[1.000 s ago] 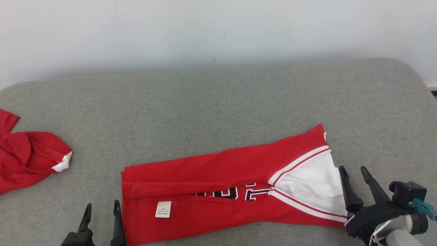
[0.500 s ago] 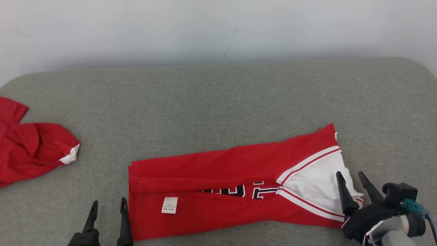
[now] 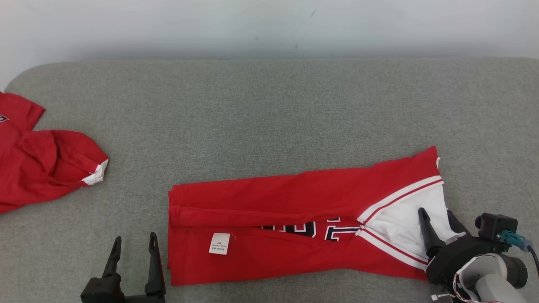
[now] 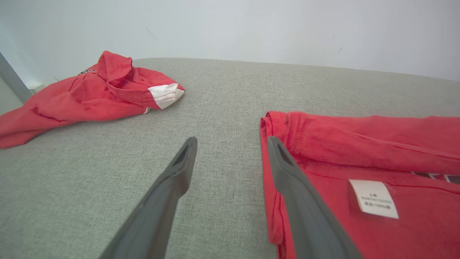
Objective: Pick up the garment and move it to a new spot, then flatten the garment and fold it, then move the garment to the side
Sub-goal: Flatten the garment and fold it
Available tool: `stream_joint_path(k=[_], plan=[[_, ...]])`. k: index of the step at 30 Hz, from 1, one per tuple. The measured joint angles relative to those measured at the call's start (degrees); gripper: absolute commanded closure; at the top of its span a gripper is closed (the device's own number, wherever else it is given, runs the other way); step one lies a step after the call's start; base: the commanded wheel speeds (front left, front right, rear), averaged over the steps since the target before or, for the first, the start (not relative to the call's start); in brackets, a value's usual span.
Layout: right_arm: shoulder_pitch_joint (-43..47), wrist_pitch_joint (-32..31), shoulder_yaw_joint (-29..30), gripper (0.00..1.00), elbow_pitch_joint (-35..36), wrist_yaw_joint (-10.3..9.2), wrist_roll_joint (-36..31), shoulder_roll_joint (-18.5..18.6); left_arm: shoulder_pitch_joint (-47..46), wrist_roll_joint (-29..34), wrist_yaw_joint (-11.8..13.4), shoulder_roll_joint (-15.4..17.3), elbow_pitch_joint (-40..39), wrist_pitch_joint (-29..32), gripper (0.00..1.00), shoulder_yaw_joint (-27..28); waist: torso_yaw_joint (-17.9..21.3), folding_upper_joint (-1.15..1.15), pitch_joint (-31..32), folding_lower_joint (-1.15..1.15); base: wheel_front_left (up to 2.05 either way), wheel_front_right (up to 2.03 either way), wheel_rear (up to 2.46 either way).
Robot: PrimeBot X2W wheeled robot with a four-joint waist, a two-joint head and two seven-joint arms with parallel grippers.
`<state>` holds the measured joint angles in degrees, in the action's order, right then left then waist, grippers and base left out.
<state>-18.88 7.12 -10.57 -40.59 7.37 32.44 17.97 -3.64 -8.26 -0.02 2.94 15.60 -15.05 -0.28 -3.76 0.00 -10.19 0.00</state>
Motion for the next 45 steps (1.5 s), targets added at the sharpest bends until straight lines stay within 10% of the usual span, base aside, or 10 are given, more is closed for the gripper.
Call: stream_joint_path(k=[2, 4, 6, 34, 45], plan=[[0.1, -1.2, -1.7, 0.07, 0.8, -0.07, 1.7, -0.1, 0.0, 0.0, 0.0, 0.0, 0.1, 0.0, 0.0, 0.0, -0.1, 0.0, -0.2, 0.0, 0.0, 0.0, 0.0], [0.2, -1.9, -3.1, 0.65, 1.3, -0.07, 3.2, 0.0, 0.0, -0.1, 0.0, 0.0, 0.1, 0.0, 0.0, 0.0, 0.0, 0.0, -0.3, 0.0, 0.0, 0.0, 0.0], [0.2, -2.4, -4.1, 1.0, 1.6, -0.07, 4.1, 0.1, -0.1, -0.4, 0.0, 0.0, 0.2, 0.0, 0.0, 0.0, 0.0, 0.0, -0.3, 0.0, 0.0, 0.0, 0.0], [-1.2, 6.9, -0.2, 1.0, -3.5, 0.21, 4.3, 2.6, -0.4, -1.0, 0.0, 0.0, 0.2, 0.0, 0.0, 0.0, 2.6, 0.0, 1.0, 0.0, 0.0, 0.0, 0.0], [0.9, 6.7, -7.3, 1.0, 6.5, 0.19, 4.3, 2.6, -0.2, -1.0, -0.5, 0.0, 0.6, 0.0, 0.0, -0.4, 3.7, 0.0, 2.5, 0.0, 0.0, 0.0, 0.0]])
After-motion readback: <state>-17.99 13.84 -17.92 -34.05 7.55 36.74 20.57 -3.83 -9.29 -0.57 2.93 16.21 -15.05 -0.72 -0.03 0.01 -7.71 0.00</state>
